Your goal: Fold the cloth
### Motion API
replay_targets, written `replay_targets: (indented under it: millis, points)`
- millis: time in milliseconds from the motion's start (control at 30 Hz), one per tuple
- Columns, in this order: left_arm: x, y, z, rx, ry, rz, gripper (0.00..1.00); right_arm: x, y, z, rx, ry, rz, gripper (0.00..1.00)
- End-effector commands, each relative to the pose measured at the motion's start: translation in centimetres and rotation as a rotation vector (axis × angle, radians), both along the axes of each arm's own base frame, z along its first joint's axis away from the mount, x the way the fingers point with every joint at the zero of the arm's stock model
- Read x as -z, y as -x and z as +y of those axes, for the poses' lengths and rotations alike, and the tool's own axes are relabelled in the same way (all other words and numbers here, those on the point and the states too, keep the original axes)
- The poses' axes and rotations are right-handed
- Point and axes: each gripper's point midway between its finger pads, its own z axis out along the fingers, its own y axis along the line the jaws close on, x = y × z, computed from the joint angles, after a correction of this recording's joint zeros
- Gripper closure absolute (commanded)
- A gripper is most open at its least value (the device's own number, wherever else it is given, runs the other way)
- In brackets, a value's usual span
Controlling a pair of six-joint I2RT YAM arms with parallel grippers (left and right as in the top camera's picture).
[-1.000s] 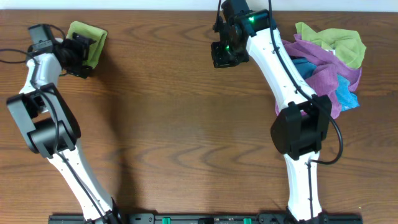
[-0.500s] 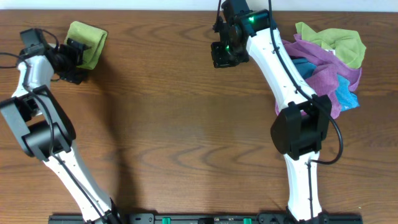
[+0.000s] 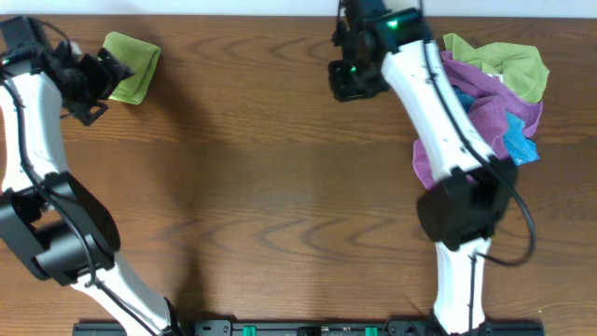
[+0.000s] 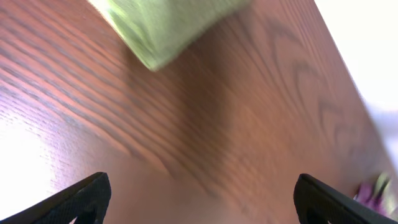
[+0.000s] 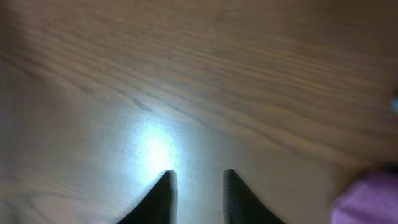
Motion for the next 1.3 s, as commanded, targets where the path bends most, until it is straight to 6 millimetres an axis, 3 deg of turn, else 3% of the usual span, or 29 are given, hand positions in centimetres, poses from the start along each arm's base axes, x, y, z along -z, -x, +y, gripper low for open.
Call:
replay_targets:
  millis: [0, 67, 300, 400, 500, 633, 933, 1033, 1067, 1100, 1267]
  points:
    - [-2.8, 0.9, -2.0, 0.148, -0.109, -0.058, 0.05, -5.1, 1.0, -1.9, 0.011, 0.037, -0.107, 0.53]
    - [-4.5, 1.6, -3.3, 0.194, -0.130, -0.086, 0.05, -6.6, 2.2, -2.4, 0.011, 0.038, -0.116, 0.41]
    - [-11.3, 5.3, -8.1, 0.312, -0.238, -0.209, 0.05, -12.5, 6.8, -4.8, 0.024, 0.079, -0.202, 0.37]
    - [-12.6, 7.4, -9.8, 0.347, -0.262, -0.258, 0.04, -14.5, 9.1, -5.9, 0.024, 0.110, -0.251, 0.38]
    - [-12.8, 9.4, -10.9, 0.366, -0.286, -0.303, 0.05, -15.4, 11.6, -6.9, 0.024, 0.130, -0.287, 0.38]
    - [-11.9, 12.8, -12.1, 0.388, -0.312, -0.334, 0.05, -14.0, 14.9, -8.3, 0.030, 0.118, -0.342, 0.38]
    - [-6.5, 19.3, -14.6, 0.503, -0.453, -0.246, 0.04, -6.0, 21.5, -10.4, 0.085, 0.014, -0.443, 0.34]
    - [-5.2, 19.9, -15.3, 0.509, -0.445, -0.238, 0.04, -5.1, 22.4, -10.7, 0.086, -0.005, -0.467, 0.25]
    - [-5.3, 19.8, -15.4, 0.505, -0.442, -0.248, 0.05, -5.2, 22.6, -10.8, 0.087, -0.009, -0.476, 0.17]
    - [-5.6, 19.6, -15.5, 0.502, -0.442, -0.263, 0.05, -5.2, 22.7, -10.9, 0.089, -0.008, -0.481, 0.01]
    - [-5.8, 19.2, -15.6, 0.466, -0.423, -0.272, 0.05, -5.3, 22.7, -11.0, 0.092, -0.001, -0.484, 0.01]
